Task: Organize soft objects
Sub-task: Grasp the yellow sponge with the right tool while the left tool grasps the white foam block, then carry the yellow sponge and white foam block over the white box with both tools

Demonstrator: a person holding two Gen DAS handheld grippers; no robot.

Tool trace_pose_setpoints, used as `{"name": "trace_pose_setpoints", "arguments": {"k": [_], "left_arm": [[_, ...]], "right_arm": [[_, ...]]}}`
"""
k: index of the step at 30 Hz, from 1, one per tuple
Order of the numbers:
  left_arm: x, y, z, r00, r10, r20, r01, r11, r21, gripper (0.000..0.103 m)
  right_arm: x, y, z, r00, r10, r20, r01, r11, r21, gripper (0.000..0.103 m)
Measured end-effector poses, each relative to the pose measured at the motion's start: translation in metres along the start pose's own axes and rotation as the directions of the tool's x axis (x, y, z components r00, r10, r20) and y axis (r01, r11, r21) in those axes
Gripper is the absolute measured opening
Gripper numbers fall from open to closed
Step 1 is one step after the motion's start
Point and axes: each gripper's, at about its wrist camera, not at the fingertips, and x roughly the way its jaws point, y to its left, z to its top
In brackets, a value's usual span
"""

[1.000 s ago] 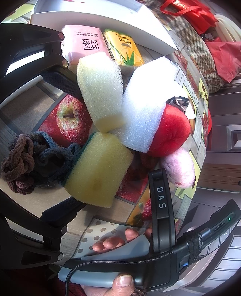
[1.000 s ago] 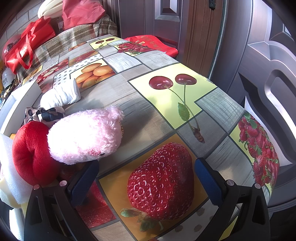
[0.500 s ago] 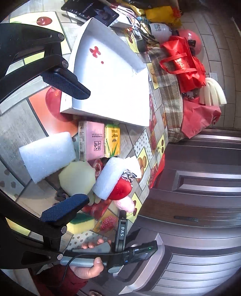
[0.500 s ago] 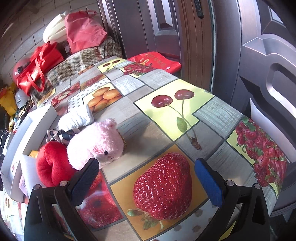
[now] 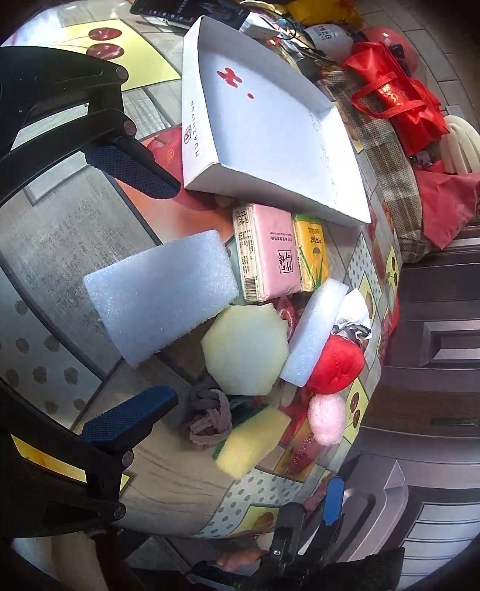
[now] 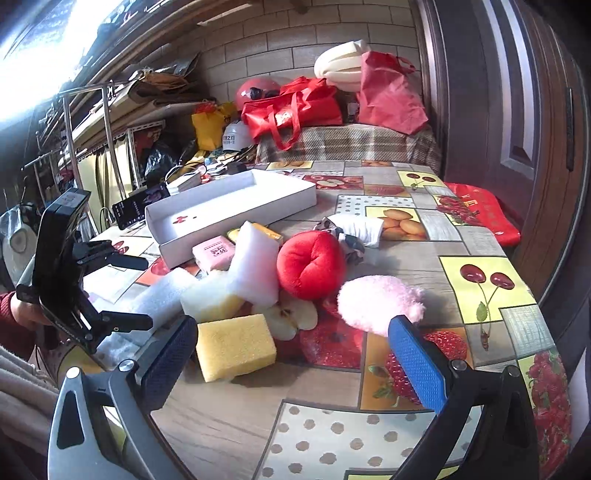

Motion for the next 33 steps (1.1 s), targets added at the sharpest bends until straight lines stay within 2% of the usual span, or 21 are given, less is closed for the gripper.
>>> {"name": "trace_pose_setpoints", "arguments": {"k": [1,3,5,7,9,10,11,12,13,16,18,22,24,27,30,33], "left_arm": [[0.003,0.001,0.001,1.000,-0.022,-0.018,0.022,1.000,-0.023,0.102],[0.010,0.003,0.001,0.997,-0.057,-0.051,0.055,0.997,-0.049,0.093],[0.014,0.003,0.001,0.995,-0.066,-0.076,0.062,0.997,-0.050,0.092],[0.015,0.000,0.001,0.993,-0.078,-0.084,0.075,0.996,-0.047,0.086],[0.015,-0.001,0.002,0.993,-0.084,-0.085,0.081,0.996,-0.035,0.083],[0.016,-0.002,0.002,0.993,-0.084,-0.087,0.082,0.996,-0.028,0.082],[0.016,-0.003,0.003,0.993,-0.084,-0.087,0.083,0.996,-0.021,0.075],[0.016,-0.004,0.004,0.993,-0.084,-0.086,0.083,0.996,-0.012,0.072],[0.016,-0.005,0.004,0.992,-0.091,-0.085,0.091,0.996,-0.005,0.071],[0.010,-0.007,0.003,0.992,-0.107,-0.067,0.108,0.994,0.015,0.068],[0.001,-0.004,0.001,0.995,-0.096,-0.030,0.097,0.995,0.012,0.068],[-0.025,0.011,-0.001,0.991,-0.066,0.121,0.071,0.996,-0.045,0.068],[-0.040,0.021,-0.002,0.975,0.014,0.221,0.003,0.997,-0.076,0.068],[-0.054,0.030,-0.005,0.933,0.170,0.318,-0.147,0.984,-0.095,0.069],[-0.059,0.047,-0.007,0.908,0.217,0.359,-0.176,0.974,-0.143,0.069],[-0.058,0.064,-0.007,0.886,0.278,0.371,-0.224,0.957,-0.183,0.069]], "right_arm": [[0.004,0.007,-0.001,0.999,0.028,-0.016,-0.028,0.999,-0.021,0.103],[0.016,0.021,-0.002,0.997,0.050,-0.057,-0.054,0.996,-0.065,0.103],[0.031,0.028,-0.003,0.993,0.037,-0.115,-0.050,0.993,-0.108,0.103],[0.045,0.031,-0.004,0.985,0.020,-0.169,-0.044,0.989,-0.140,0.103],[0.050,0.030,-0.006,0.979,0.031,-0.202,-0.061,0.988,-0.143,0.100],[0.053,0.030,-0.006,0.975,0.044,-0.216,-0.075,0.988,-0.138,0.090],[0.056,0.030,-0.006,0.971,0.060,-0.231,-0.092,0.987,-0.130,0.071],[0.058,0.030,-0.007,0.966,0.073,-0.247,-0.106,0.987,-0.123,0.055],[0.058,0.029,-0.009,0.964,0.073,-0.255,-0.107,0.987,-0.122,0.055],[0.049,0.029,-0.009,0.973,0.059,-0.223,-0.090,0.987,-0.132,0.054],[0.040,0.021,-0.005,0.984,0.039,-0.175,-0.057,0.993,-0.099,0.054],[0.007,0.000,0.008,0.999,-0.026,0.025,0.026,1.000,0.016,0.054],[-0.008,-0.002,0.013,0.988,-0.068,0.140,0.061,0.997,0.054,0.055],[-0.014,0.001,0.017,0.961,-0.115,0.250,0.095,0.991,0.091,0.055],[-0.008,0.008,0.018,0.951,-0.130,0.280,0.102,0.988,0.115,0.055],[0.004,0.016,0.021,0.955,-0.118,0.273,0.087,0.988,0.126,0.055]]}}
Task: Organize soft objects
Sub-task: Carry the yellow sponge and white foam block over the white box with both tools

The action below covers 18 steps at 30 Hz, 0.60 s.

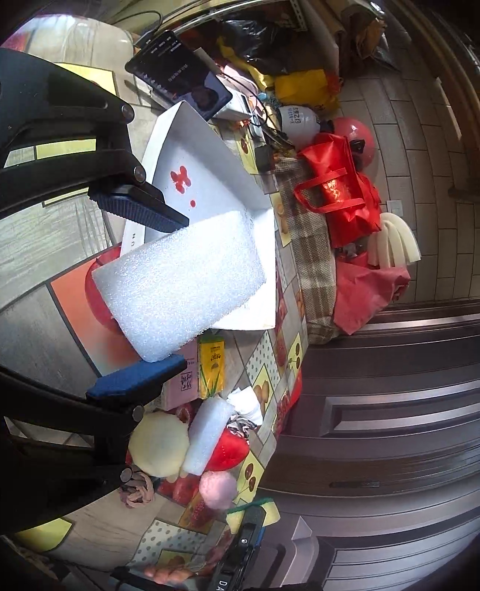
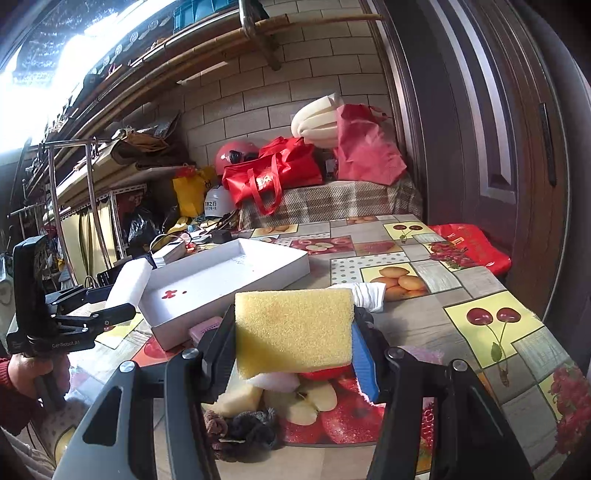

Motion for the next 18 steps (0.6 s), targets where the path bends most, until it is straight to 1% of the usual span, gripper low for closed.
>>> {"name": "trace_pose_setpoints", "arguments": {"k": [5,9,13,15,18], "left_arm": [[0.010,0.023,0.002,0.997,0.074,0.033,-0.073,0.997,-0.021,0.069],[0.032,0.042,0.008,0.990,0.135,0.047,-0.134,0.991,-0.028,0.069],[0.050,0.063,0.014,0.984,0.167,0.056,-0.163,0.984,-0.072,0.069],[0.057,0.072,0.017,0.982,0.181,0.061,-0.174,0.979,-0.101,0.069],[0.063,0.082,0.021,0.979,0.192,0.066,-0.182,0.974,-0.137,0.069]], "right_arm": [[0.007,0.015,0.002,1.000,0.024,0.016,-0.024,1.000,0.015,0.055],[0.017,0.031,0.002,0.999,0.039,0.005,-0.039,0.999,0.022,0.055],[0.024,0.051,0.004,0.999,0.045,0.016,-0.045,0.999,-0.013,0.056],[0.029,0.063,0.004,0.999,0.028,0.023,-0.027,0.999,-0.043,0.057],[0.039,0.081,0.004,1.000,0.025,0.017,-0.023,0.996,-0.087,0.057]]}}
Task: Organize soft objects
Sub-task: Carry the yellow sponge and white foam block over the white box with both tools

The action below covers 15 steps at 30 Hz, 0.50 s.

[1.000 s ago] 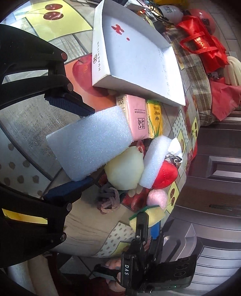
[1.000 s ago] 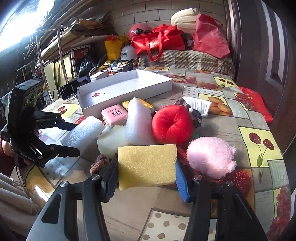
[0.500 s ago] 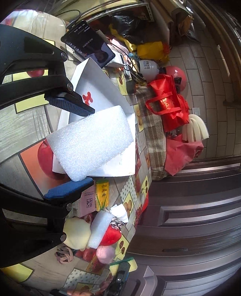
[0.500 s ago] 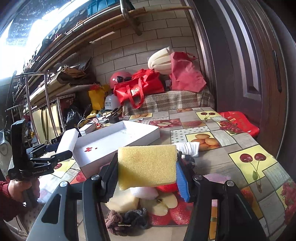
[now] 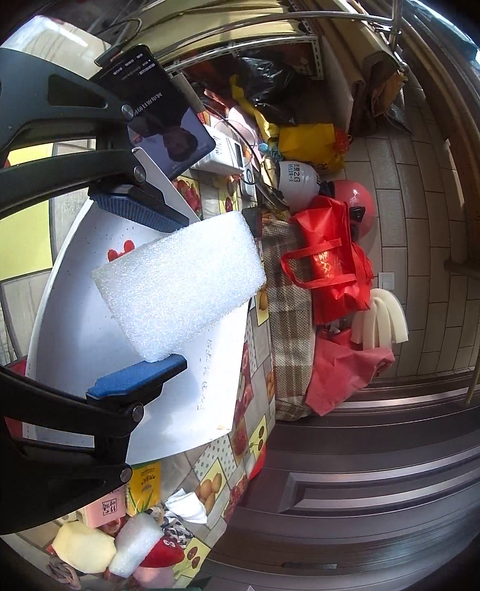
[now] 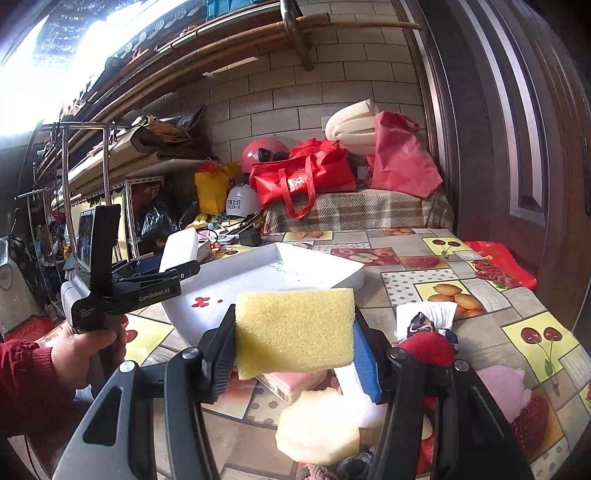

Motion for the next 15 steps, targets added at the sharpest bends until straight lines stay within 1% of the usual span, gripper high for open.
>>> {"name": "trace_pose_setpoints", "arguments": {"k": [4,6,9,13,15], "left_arm": [[0.007,0.004,0.003,1.000,0.008,0.010,-0.008,1.000,-0.005,0.069],[0.012,0.004,0.005,1.000,0.011,0.008,-0.011,1.000,-0.002,0.069],[0.020,0.007,0.008,1.000,0.011,0.004,-0.011,1.000,-0.005,0.069],[0.030,0.015,0.011,1.000,-0.004,-0.016,0.003,0.999,-0.037,0.069],[0.035,0.018,0.012,1.000,-0.004,-0.029,0.003,0.998,-0.055,0.069]], "right_arm": [[0.021,0.019,0.002,0.999,0.014,-0.029,-0.015,0.999,-0.035,0.057],[0.032,0.025,0.003,0.999,0.001,-0.039,-0.003,0.999,-0.041,0.056],[0.051,0.029,0.004,0.998,-0.023,-0.052,0.022,0.999,-0.023,0.056],[0.080,0.034,0.004,0.995,-0.039,-0.095,0.041,0.999,0.018,0.056],[0.091,0.039,0.008,0.995,-0.051,-0.086,0.052,0.998,0.018,0.056]]}}
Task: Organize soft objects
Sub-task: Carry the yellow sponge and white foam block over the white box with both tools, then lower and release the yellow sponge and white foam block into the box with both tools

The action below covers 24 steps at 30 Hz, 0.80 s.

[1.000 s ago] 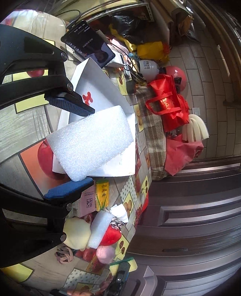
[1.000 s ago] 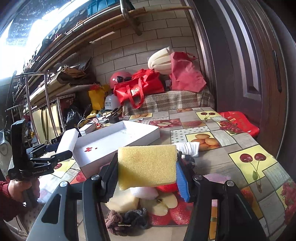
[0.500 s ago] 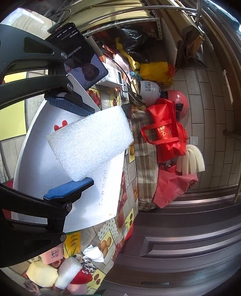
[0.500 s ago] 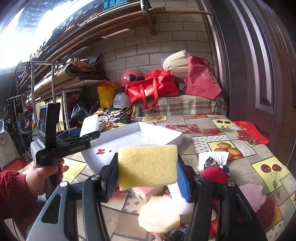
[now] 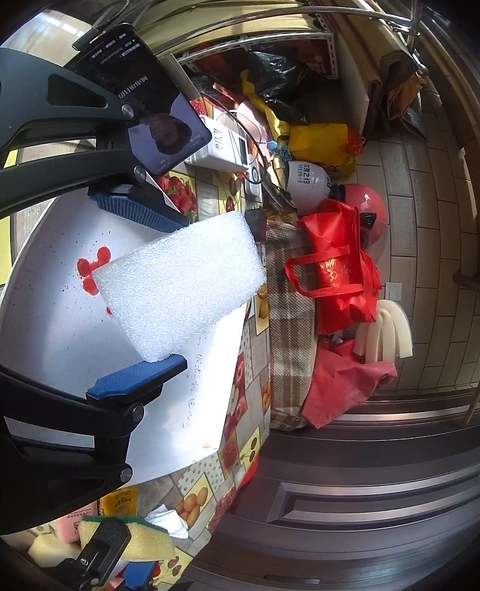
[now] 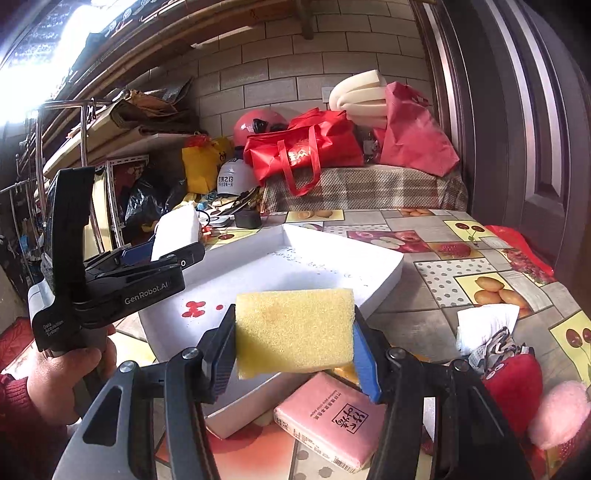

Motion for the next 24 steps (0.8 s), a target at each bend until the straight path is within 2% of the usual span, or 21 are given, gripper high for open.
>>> {"name": "trace_pose_setpoints", "arguments": {"k": [5,9,13,16,19,20,21,22,23,24], "left_arm": [[0.013,0.005,0.003,0.999,-0.001,-0.036,0.000,1.000,-0.030,0.069],[0.022,0.010,0.004,0.997,-0.002,-0.077,-0.003,0.998,-0.058,0.069],[0.025,0.011,0.003,0.996,-0.010,-0.094,0.004,0.998,-0.068,0.069],[0.028,0.009,0.002,0.994,-0.012,-0.113,0.005,0.998,-0.061,0.070],[0.028,0.010,0.002,0.993,0.000,-0.115,-0.008,0.998,-0.068,0.072],[0.028,0.011,0.002,0.993,0.003,-0.116,-0.011,0.997,-0.073,0.073],[0.028,0.013,0.002,0.993,0.006,-0.115,-0.015,0.997,-0.079,0.083],[0.028,0.015,0.002,0.993,0.008,-0.115,-0.018,0.996,-0.085,0.090],[0.027,0.015,0.002,0.994,0.009,-0.113,-0.019,0.996,-0.090,0.099],[0.027,0.016,0.002,0.994,0.005,-0.111,-0.016,0.996,-0.093,0.103]], "right_arm": [[0.027,0.019,0.010,1.000,-0.004,-0.016,0.004,0.999,-0.033,0.056],[0.050,0.022,0.016,0.998,-0.013,-0.055,0.013,1.000,-0.014,0.056],[0.072,0.017,0.019,0.992,-0.011,-0.128,0.015,0.999,0.033,0.057],[0.086,0.011,0.017,0.978,-0.006,-0.207,0.019,0.998,0.059,0.057],[0.092,0.008,0.014,0.969,0.003,-0.248,0.018,0.996,0.084,0.059],[0.093,0.008,0.014,0.967,0.001,-0.256,0.022,0.996,0.085,0.066],[0.093,0.009,0.014,0.966,-0.007,-0.260,0.030,0.996,0.083,0.073],[0.092,0.010,0.014,0.966,-0.012,-0.259,0.033,0.996,0.077,0.088],[0.092,0.011,0.014,0.967,-0.013,-0.254,0.032,0.997,0.070,0.090],[0.090,0.013,0.015,0.968,-0.015,-0.249,0.031,0.998,0.061,0.096]]}}
